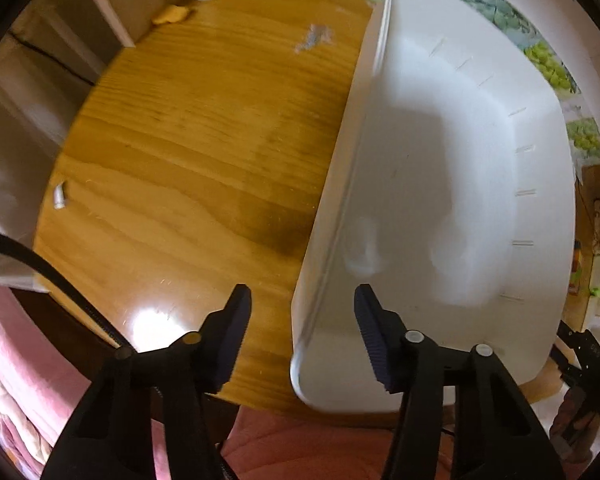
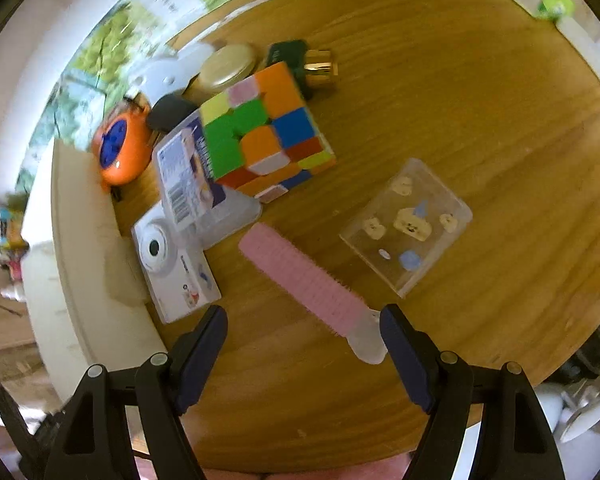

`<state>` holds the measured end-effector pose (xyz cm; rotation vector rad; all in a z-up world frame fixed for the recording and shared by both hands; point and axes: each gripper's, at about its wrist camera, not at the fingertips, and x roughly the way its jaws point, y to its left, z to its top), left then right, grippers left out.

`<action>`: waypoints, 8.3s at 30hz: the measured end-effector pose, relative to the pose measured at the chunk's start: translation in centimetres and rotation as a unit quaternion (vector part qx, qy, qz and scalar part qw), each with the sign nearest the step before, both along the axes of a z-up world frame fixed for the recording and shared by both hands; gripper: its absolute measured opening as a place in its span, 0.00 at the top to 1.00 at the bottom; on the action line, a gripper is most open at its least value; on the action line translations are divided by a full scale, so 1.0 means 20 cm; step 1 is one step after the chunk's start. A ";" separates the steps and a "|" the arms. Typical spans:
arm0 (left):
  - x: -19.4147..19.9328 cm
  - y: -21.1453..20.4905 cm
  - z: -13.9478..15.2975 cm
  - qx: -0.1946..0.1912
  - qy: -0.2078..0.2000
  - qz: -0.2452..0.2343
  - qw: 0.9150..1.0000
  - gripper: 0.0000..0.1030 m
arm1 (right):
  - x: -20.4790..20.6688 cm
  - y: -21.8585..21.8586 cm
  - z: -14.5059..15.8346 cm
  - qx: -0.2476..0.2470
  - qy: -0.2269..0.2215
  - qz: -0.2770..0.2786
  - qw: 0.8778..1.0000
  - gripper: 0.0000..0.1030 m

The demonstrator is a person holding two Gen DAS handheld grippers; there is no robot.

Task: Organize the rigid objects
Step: 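Grasp the white tray rim with the left tool while the right tool grasps the pink roller, then carry the pink roller into the tray and open the right tool, then move the right tool to the clear sticker box and grasp it, then carry the clear sticker box into the tray and release it, then move the right tool to the Rubik's cube and grasp it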

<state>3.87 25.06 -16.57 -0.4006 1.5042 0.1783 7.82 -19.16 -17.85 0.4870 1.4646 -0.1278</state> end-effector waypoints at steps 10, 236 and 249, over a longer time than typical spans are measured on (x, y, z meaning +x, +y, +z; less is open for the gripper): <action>0.09 -0.01 -0.14 -0.030 0.018 -0.048 0.998 0.74 | 0.01 0.10 -0.06 -0.070 0.015 0.026 0.997 0.23; 0.23 -0.38 0.02 0.161 -0.068 -0.364 0.915 0.89 | 0.02 0.97 0.19 0.021 -0.181 0.457 0.871 0.21; 0.25 -0.32 -0.05 0.152 -0.027 -0.292 0.944 0.89 | -0.03 0.95 0.24 0.026 -0.229 0.440 0.868 0.21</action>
